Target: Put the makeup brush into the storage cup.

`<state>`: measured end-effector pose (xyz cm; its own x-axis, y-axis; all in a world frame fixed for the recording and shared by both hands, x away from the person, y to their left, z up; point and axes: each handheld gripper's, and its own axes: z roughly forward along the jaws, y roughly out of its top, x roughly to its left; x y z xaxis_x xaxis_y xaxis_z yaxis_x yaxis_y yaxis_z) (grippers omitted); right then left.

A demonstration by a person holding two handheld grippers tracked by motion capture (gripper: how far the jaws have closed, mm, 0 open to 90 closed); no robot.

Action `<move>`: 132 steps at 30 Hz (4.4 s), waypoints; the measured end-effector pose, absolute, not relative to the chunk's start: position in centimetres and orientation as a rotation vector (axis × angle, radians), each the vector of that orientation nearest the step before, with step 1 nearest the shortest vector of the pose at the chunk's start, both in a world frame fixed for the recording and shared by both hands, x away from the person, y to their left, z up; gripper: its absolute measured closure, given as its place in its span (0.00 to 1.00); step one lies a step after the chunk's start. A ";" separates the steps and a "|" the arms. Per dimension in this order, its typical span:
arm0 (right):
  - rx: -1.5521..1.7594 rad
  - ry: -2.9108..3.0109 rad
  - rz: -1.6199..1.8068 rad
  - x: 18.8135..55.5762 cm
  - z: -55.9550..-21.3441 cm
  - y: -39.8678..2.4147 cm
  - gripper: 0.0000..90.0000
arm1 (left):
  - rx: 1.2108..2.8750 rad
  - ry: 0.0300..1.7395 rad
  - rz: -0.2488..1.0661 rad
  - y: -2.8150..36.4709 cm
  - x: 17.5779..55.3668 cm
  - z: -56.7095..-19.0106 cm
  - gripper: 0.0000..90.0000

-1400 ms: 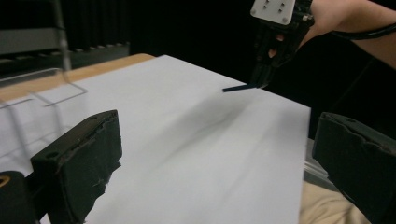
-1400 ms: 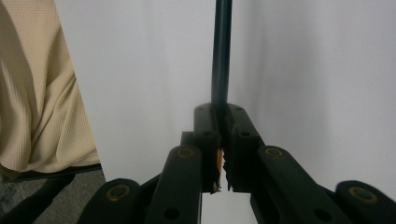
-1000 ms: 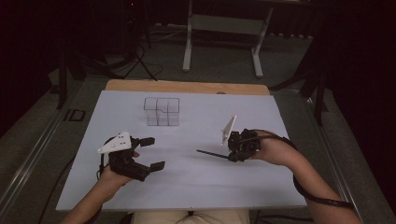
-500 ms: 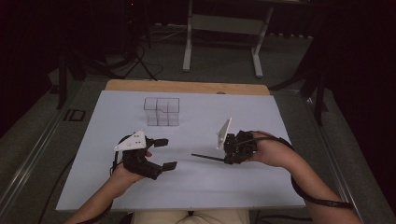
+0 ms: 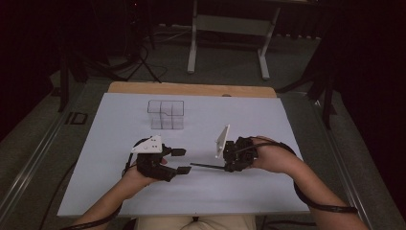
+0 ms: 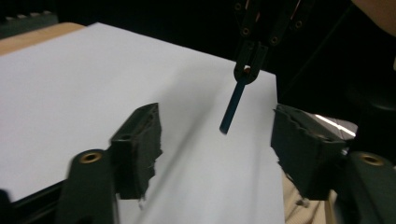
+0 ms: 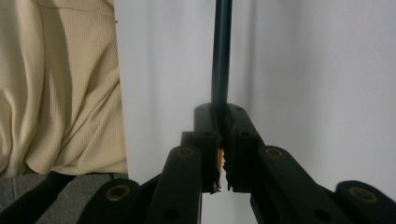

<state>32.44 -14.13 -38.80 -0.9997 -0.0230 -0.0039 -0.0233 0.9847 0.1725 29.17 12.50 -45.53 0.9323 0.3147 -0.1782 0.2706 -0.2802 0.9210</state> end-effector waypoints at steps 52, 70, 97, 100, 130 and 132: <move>-0.032 3.065 0.473 32.2 -38.8 -14.7 0.83 | 1.866 0.379 -0.092 13.3 29.0 -46.6 0.96; -0.111 3.081 0.421 32.2 -39.5 -13.9 0.92 | 1.872 0.377 -0.127 13.3 28.9 -46.8 0.96; -0.267 3.149 0.397 31.9 -39.4 -13.6 0.94 | 2.074 0.285 -0.149 11.6 29.9 -44.9 0.77; -0.276 3.144 0.397 31.8 -39.5 -13.5 0.94 | 2.124 0.262 -0.154 10.9 30.1 -44.4 0.77; -0.193 3.102 0.519 31.7 -38.8 -14.2 0.83 | 2.137 0.285 -0.160 10.8 29.4 -46.6 0.95; -0.177 3.081 0.575 31.6 -38.5 -14.5 0.82 | 2.111 0.304 -0.154 11.1 29.3 -46.7 0.95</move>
